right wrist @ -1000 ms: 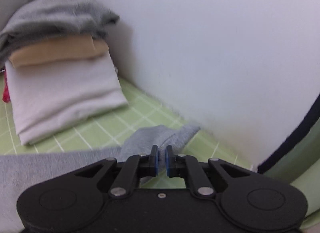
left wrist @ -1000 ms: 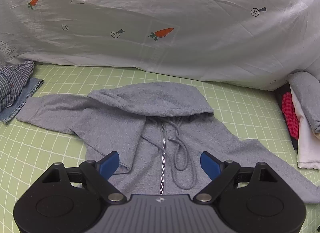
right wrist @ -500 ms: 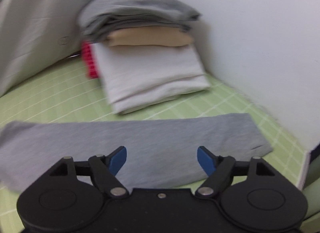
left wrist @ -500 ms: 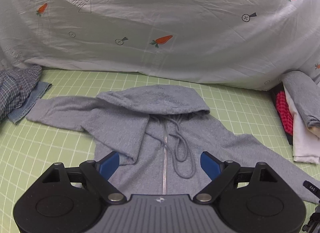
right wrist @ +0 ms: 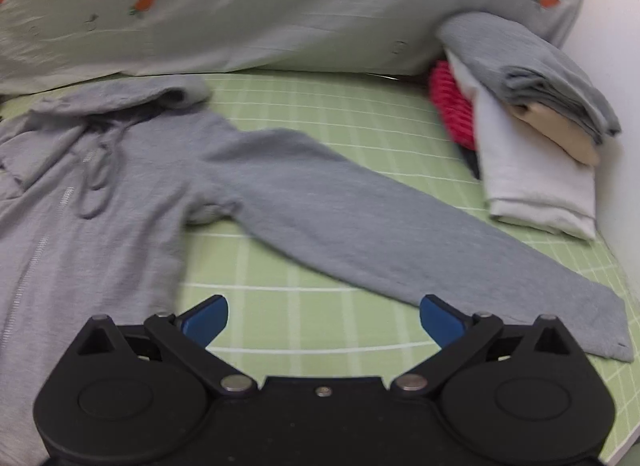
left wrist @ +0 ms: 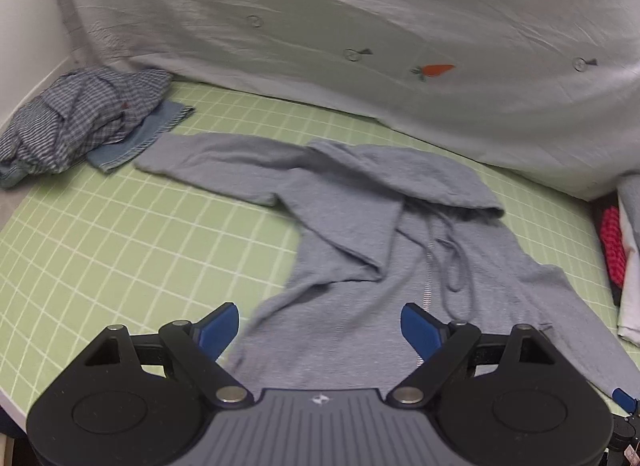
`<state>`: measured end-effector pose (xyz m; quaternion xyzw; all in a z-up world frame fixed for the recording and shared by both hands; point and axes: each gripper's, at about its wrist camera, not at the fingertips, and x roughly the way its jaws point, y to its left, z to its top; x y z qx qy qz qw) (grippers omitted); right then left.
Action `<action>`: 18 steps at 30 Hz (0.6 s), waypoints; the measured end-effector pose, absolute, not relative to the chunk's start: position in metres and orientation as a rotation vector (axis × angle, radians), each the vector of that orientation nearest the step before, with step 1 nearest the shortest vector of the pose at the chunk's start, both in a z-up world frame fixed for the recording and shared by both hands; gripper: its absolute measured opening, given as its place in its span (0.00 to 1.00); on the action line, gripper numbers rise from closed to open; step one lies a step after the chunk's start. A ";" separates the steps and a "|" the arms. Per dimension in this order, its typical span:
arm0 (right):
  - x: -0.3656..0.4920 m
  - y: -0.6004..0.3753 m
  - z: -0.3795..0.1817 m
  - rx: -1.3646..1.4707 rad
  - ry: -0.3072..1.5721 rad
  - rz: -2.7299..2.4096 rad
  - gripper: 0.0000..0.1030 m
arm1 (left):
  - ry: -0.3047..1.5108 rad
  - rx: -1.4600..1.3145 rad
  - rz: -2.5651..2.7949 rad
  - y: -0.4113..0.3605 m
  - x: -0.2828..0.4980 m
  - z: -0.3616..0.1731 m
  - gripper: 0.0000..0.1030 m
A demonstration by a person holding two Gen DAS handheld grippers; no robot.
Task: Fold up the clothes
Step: 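Release the sleeve and lay it straight beside the hoodie body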
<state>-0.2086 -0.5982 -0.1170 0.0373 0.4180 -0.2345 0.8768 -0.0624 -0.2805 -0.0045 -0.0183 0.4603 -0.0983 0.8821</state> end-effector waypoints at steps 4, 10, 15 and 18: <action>-0.180 -0.564 -0.115 0.064 0.872 -0.424 1.00 | 0.973 -0.060 -0.160 -0.240 -0.051 -0.011 0.86; -0.128 -0.517 -0.122 -0.034 0.925 -0.426 1.00 | 1.021 -0.158 -0.093 -0.184 -0.005 -0.030 0.86; -0.093 -0.509 -0.134 0.065 0.963 -0.454 1.00 | 1.030 -0.216 -0.075 -0.148 0.053 -0.048 0.86; -0.073 -0.507 -0.145 0.101 1.041 -0.517 1.00 | 1.053 -0.249 -0.061 -0.132 0.095 -0.063 0.86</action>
